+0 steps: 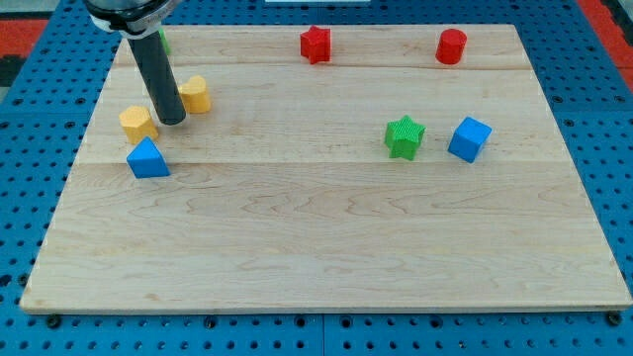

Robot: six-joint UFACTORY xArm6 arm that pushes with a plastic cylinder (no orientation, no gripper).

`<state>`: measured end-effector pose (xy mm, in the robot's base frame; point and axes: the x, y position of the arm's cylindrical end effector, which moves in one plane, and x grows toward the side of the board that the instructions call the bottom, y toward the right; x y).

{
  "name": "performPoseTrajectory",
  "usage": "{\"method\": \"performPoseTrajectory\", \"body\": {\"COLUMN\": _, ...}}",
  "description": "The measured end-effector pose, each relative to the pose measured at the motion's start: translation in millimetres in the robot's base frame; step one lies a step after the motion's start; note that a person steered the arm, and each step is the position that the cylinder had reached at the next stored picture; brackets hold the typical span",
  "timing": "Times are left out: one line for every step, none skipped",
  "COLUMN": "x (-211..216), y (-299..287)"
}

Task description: Slide the blue cube closer to the green star

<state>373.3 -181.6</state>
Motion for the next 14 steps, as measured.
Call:
{"method": "performPoseTrajectory", "body": {"x": 0.2, "y": -24.5}}
{"method": "performPoseTrajectory", "body": {"x": 0.2, "y": -27.9}}
{"method": "performPoseTrajectory", "body": {"x": 0.2, "y": -27.0}}
{"method": "performPoseTrajectory", "body": {"x": 0.2, "y": -26.9}}
{"method": "performPoseTrajectory", "body": {"x": 0.2, "y": -26.9}}
{"method": "performPoseTrajectory", "body": {"x": 0.2, "y": -8.6}}
{"method": "performPoseTrajectory", "body": {"x": -13.4, "y": 56.5}}
{"method": "performPoseTrajectory", "body": {"x": -38.7, "y": 138.2}}
{"method": "performPoseTrajectory", "body": {"x": -34.4, "y": 197.1}}
{"method": "performPoseTrajectory", "body": {"x": -28.5, "y": 257.6}}
{"method": "performPoseTrajectory", "body": {"x": -25.7, "y": 315.5}}
{"method": "performPoseTrajectory", "body": {"x": -23.0, "y": 373.2}}
{"method": "performPoseTrajectory", "body": {"x": 11.4, "y": 389.4}}
{"method": "performPoseTrajectory", "body": {"x": 43.2, "y": 381.8}}
